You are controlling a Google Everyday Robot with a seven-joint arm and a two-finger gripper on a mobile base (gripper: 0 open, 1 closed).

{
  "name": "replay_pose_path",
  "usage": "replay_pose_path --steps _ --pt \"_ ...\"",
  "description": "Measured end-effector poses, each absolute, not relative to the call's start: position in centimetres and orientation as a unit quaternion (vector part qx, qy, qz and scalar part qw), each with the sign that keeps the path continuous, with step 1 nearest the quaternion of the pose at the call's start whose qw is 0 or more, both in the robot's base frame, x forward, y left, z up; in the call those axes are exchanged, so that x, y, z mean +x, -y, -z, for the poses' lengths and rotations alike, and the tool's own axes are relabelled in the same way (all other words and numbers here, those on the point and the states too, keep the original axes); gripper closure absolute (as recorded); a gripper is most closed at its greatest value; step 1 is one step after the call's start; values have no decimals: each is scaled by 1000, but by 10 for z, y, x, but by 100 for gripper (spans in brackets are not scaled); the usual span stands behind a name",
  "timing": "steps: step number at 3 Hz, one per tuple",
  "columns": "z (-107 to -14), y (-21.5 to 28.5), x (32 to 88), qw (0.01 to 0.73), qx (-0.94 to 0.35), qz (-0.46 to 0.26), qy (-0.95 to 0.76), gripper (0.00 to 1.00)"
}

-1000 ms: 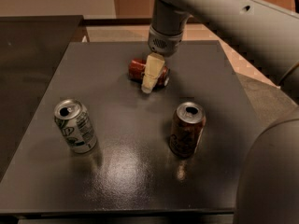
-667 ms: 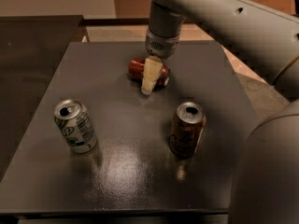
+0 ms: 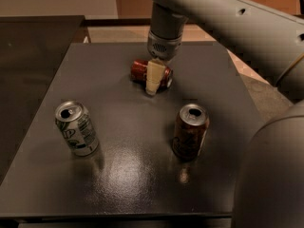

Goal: Place coke can upright

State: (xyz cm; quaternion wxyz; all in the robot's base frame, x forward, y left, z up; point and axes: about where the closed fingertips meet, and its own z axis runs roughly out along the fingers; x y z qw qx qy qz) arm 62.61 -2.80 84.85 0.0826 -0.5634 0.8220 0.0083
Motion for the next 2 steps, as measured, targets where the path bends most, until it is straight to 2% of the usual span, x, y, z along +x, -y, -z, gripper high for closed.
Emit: replay_pose_path --steps 2 --pt "-859 30 631 95 -584 3 -806 72"
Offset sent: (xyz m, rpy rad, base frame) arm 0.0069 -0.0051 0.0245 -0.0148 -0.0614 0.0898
